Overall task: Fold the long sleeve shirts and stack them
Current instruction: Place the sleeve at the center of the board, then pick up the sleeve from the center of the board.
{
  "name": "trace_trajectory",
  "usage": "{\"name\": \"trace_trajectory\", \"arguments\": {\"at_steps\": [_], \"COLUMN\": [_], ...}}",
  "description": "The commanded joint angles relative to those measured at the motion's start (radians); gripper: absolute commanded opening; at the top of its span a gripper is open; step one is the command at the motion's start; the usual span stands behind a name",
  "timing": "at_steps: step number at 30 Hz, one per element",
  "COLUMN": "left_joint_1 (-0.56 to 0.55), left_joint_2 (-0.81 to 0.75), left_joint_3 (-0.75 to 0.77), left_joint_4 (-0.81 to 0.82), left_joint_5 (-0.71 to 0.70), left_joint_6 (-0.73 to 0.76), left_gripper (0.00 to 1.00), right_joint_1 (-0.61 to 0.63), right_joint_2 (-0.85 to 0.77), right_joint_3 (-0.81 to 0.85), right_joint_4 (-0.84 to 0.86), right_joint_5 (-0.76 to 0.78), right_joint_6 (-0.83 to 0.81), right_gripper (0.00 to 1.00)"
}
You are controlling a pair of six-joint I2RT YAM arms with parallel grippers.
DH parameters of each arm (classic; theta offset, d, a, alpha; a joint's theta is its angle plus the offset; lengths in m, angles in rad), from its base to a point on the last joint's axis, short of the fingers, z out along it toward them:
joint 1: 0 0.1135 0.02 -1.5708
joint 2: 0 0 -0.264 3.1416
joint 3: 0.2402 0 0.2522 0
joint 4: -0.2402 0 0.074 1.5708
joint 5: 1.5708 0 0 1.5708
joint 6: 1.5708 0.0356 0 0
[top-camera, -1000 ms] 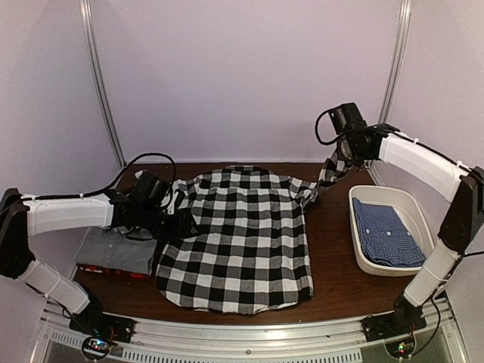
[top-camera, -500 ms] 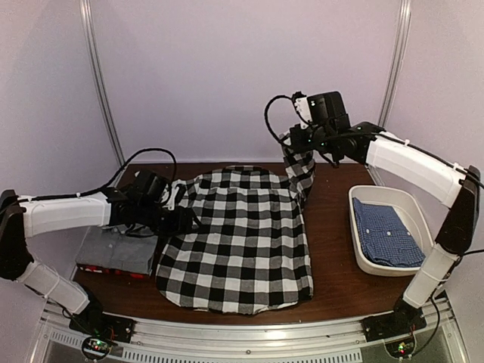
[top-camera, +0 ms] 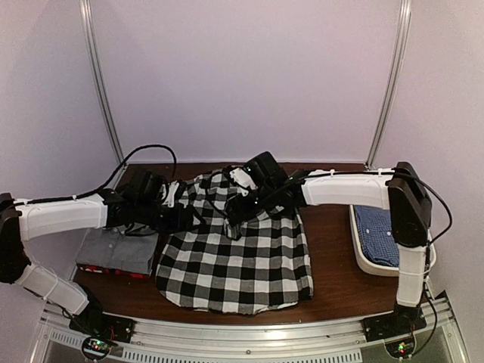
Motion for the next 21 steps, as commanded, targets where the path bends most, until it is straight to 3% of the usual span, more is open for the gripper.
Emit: {"name": "trace_trajectory", "arguments": {"at_steps": [1, 4, 12, 21], "left_joint_1": [-0.004, -0.008, -0.058, -0.227], "left_joint_2": [0.007, 0.038, 0.174, 0.42], "left_joint_3": [-0.012, -0.004, 0.094, 0.383], "left_joint_4": [0.085, 0.107, 0.108, -0.065], "left_joint_5": [0.043, 0.058, 0.007, -0.295], "left_joint_6": [0.026, 0.034, 0.053, 0.069], "left_gripper": [0.75, 0.77, 0.76, 0.75], "right_joint_1": [-0.003, -0.004, -0.021, -0.078], "right_joint_2": [-0.104, -0.147, -0.286, -0.517], "right_joint_3": [-0.019, -0.049, -0.213, -0.525], "right_joint_4": [0.084, 0.092, 0.143, 0.247], "right_joint_5": [-0.023, 0.002, 0.108, 0.213], "right_joint_6": [0.044, 0.068, 0.168, 0.274], "right_gripper": [0.67, 0.78, 0.78, 0.78]}}
